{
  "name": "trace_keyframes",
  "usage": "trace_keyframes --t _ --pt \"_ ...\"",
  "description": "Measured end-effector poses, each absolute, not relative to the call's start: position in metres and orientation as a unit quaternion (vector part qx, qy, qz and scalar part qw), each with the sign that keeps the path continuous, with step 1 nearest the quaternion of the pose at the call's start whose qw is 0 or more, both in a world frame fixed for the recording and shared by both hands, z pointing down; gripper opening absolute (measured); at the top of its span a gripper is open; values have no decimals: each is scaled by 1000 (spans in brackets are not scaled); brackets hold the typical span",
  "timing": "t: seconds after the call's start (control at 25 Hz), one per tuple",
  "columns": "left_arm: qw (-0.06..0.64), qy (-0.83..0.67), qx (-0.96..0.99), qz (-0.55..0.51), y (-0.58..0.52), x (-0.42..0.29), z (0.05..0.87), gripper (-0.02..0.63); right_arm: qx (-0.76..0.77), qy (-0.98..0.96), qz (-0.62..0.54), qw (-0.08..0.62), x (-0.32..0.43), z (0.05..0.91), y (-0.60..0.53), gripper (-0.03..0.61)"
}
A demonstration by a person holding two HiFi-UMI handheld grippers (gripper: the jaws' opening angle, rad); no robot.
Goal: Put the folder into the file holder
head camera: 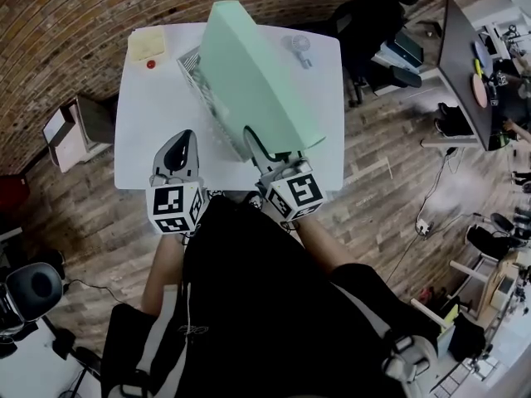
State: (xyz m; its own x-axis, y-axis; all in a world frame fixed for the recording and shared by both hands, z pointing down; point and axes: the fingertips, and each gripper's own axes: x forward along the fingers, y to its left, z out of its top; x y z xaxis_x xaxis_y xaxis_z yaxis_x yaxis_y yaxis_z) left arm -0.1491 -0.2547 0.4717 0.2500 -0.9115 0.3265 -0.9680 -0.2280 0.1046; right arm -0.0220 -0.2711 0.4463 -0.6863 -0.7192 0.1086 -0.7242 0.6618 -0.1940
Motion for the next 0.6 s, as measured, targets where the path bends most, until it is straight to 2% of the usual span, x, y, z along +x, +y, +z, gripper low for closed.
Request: trace_keyframes --t 0.28,0.6 --pt "145 -604 777 96 -254 -145 474 23 388 -916 102 -2 -20 451 -272 149" --pt "151 -607 775 96 -254 -145 478 23 387 -915 109 25 -25 468 -271 155"
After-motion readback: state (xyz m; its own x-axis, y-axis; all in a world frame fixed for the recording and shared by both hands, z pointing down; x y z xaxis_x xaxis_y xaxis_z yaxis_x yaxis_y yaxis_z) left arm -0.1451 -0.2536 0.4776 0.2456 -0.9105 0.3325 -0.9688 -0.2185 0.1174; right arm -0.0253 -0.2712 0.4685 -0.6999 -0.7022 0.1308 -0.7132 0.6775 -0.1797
